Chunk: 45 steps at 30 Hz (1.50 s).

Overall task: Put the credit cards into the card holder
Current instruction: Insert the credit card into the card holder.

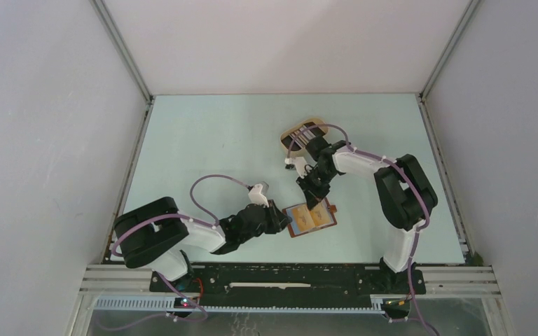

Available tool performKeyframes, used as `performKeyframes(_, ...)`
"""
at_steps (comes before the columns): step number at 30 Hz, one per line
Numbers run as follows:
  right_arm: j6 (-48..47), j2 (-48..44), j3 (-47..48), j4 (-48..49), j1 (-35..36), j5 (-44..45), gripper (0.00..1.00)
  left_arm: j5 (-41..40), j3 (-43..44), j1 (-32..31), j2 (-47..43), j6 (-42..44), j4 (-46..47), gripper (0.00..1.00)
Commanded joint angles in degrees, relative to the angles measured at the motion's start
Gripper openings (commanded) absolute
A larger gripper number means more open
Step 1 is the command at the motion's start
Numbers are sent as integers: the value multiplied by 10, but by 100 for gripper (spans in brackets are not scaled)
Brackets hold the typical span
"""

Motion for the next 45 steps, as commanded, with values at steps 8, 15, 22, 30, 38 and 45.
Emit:
performKeyframes(8,10,40,12,-5,31,-7,7,13,6,-3,21,14,7,25)
performKeyframes(15,18,51,23,-9,36,-30,8,14,3,-3,14,16,9,25)
performKeyframes(22,-6,20,23,-19,35,-23,10,22,-32,-3,-55,22,27,25)
performKeyframes(30,-18,2,23,-23,35,-25,11,51,-54,-3,-165,14,-1,27)
performKeyframes(38,-2,31,23,-19,35,-5,11,64,-59,-3,-108,-29,54,34)
performKeyframes(45,5,58,27,-20,37,-3,10,76,-47,-3,-10,-52,140,34)
